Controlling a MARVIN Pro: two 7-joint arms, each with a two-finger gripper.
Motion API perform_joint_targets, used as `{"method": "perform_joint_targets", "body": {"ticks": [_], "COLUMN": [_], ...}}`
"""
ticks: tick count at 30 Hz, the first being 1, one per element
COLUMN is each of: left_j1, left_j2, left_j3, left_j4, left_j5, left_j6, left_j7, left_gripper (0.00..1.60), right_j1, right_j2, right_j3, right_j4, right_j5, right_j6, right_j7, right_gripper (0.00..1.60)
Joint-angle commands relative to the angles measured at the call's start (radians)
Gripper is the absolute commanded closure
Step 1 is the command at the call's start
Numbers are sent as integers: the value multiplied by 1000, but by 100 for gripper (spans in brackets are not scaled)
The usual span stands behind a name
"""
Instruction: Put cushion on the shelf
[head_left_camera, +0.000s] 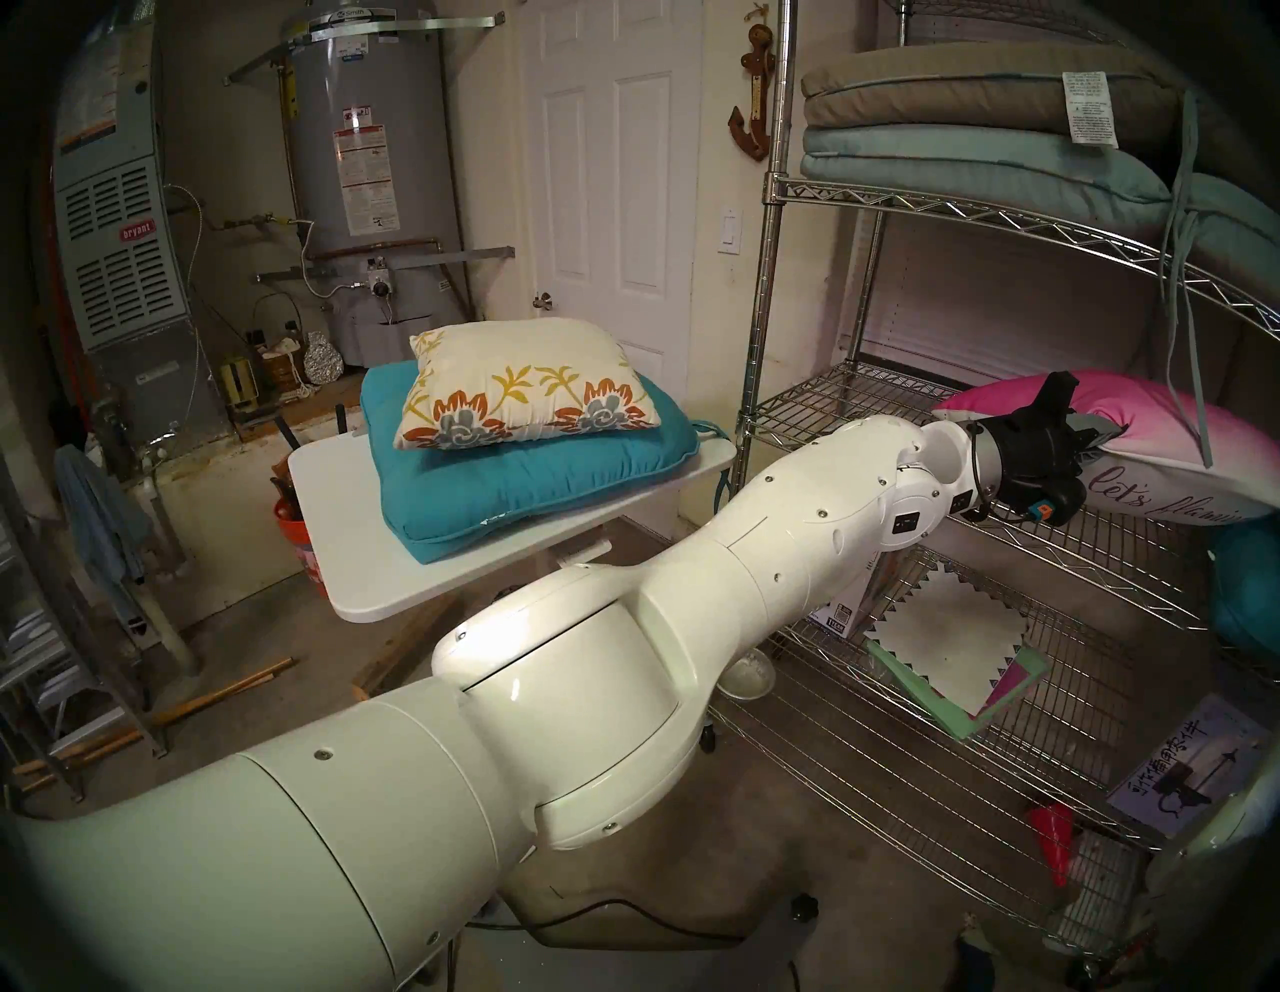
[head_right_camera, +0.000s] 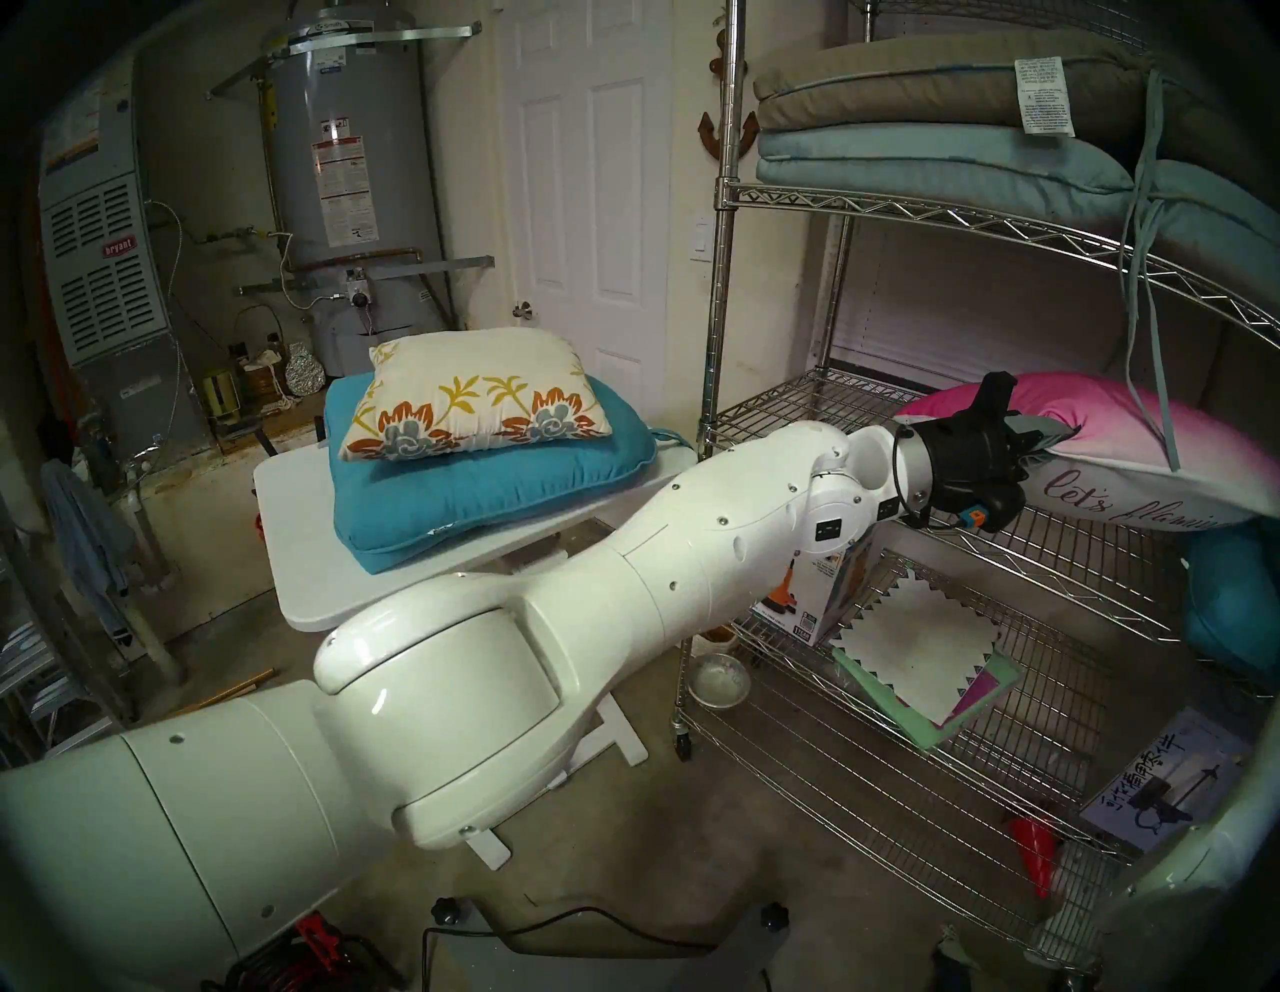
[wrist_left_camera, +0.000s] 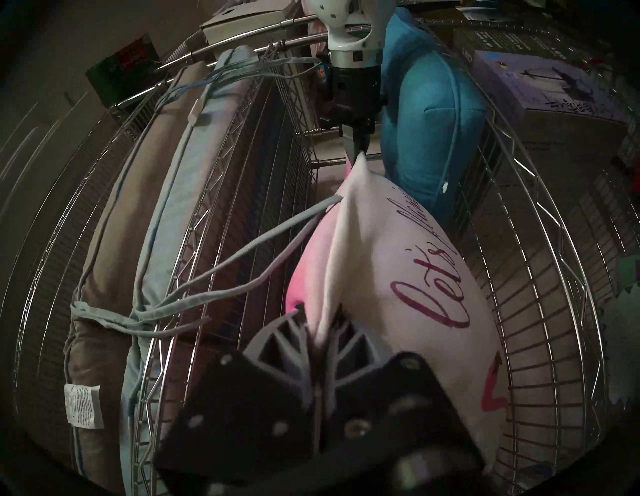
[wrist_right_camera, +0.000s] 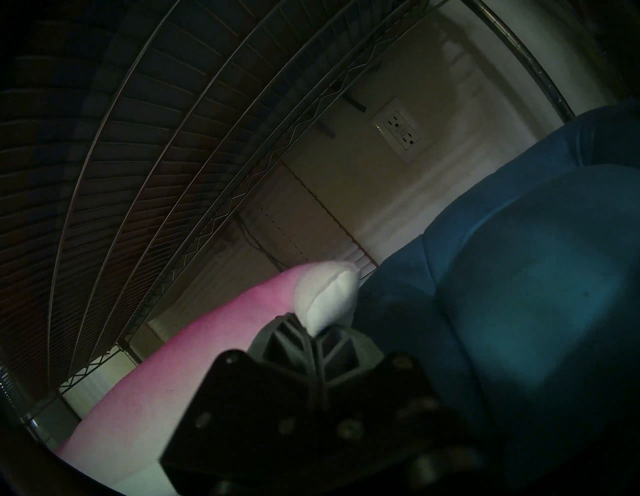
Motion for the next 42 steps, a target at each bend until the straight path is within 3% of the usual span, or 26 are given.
{"method": "perform_joint_targets", "body": {"ticks": [1,17,18,19,20,26,37,39,42], "left_j1": [-15,-14,-13,-13,-12,-9,-2,0,1], "left_j2": [3,3,3,3,3,3,3,3,3], "left_j3": [-10,29,30,30,30,21,7,6,6], "left_j4": [-7,-21,-21,-22,-22,-18,1,2,3], "left_j5": [-18,-22,-24,-26,-29,-58,-101,-110,-122], "left_j6": [23,36,39,41,43,72,119,129,140], "left_j7": [17,13,14,15,16,31,54,58,65], "left_gripper": [160,160,160,160,160,160,160,39,39], "right_j1": [10,3,2,1,-1,-6,12,15,18], "right_j2": [104,146,145,145,143,116,61,56,54], "right_j3": [77,77,77,77,77,63,-55,-77,-94], "right_j4": [28,107,114,120,128,173,178,172,173], "right_j5": [-21,-36,-38,-39,-42,-69,-87,-91,-100], "right_j6": [-43,-23,-22,-21,-21,-48,-97,-113,-136], "right_j7": [-28,9,13,16,19,15,48,56,63], "right_gripper": [160,160,124,46,0,0,0,0,0]}}
